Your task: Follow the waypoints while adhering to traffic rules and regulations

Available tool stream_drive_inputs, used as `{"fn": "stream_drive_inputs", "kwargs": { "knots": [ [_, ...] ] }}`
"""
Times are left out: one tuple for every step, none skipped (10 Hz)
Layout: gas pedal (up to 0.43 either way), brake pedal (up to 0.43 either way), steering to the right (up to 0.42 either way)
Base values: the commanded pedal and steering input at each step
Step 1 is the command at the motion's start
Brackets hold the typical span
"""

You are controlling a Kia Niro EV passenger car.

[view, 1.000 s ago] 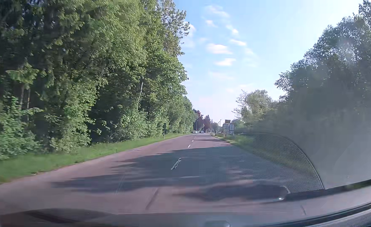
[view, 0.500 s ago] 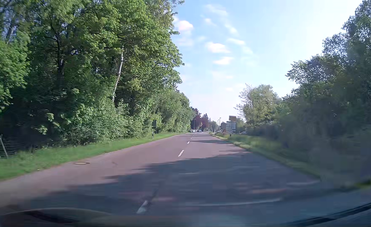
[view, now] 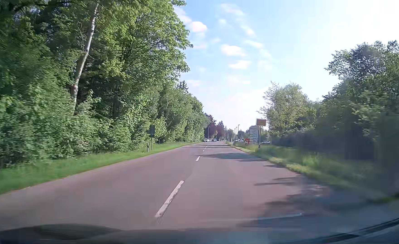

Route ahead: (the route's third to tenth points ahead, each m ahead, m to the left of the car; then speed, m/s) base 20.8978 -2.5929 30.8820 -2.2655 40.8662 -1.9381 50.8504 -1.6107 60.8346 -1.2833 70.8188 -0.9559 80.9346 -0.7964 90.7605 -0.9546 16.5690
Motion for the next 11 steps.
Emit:
{"fn": "stream_drive_inputs", "kwargs": {
  "knots": [
    [0.0,0.098,0.001],
    [0.0,0.085,0.001],
    [0.0,0.03,0.002],
    [0.0,0.03,0.002],
    [0.0,0.03,0.002],
    [0.0,0.03,0.002],
    [0.0,0.03,0.002],
    [0.008,0.03,0.002],
    [0.059,0.03,0.002],
    [0.079,0.03,0.002],
    [0.087,0.03,0.002]
  ]
}}
